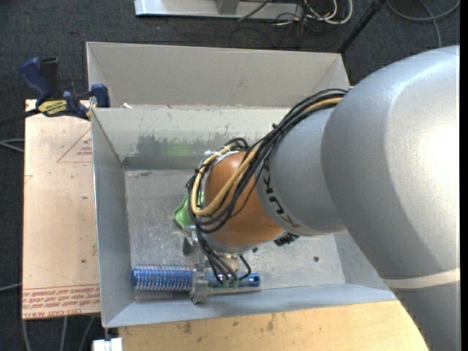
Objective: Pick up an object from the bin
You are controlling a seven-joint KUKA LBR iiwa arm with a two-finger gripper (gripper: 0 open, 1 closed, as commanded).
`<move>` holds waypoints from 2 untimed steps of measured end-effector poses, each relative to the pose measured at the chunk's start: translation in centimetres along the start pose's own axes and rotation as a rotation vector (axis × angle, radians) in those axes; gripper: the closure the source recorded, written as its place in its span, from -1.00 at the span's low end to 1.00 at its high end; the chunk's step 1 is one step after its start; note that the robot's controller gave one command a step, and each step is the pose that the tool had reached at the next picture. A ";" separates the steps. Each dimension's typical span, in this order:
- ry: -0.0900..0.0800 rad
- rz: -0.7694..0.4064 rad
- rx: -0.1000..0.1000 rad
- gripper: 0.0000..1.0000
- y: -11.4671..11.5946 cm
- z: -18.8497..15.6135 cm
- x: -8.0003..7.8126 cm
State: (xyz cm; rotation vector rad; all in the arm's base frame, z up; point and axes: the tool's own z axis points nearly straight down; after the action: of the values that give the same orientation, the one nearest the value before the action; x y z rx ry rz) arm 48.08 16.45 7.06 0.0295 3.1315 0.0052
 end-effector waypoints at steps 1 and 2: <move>0.005 -0.416 0.000 -1.00 0.9 0.1 -5.2; 0.010 -0.414 0.000 1.00 0.9 0.2 -5.0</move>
Offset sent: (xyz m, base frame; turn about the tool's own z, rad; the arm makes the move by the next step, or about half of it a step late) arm 0.0502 0.0075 -0.0006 -0.4161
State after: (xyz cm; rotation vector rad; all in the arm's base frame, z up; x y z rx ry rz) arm 53.10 17.24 6.94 -0.6161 3.0798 0.0025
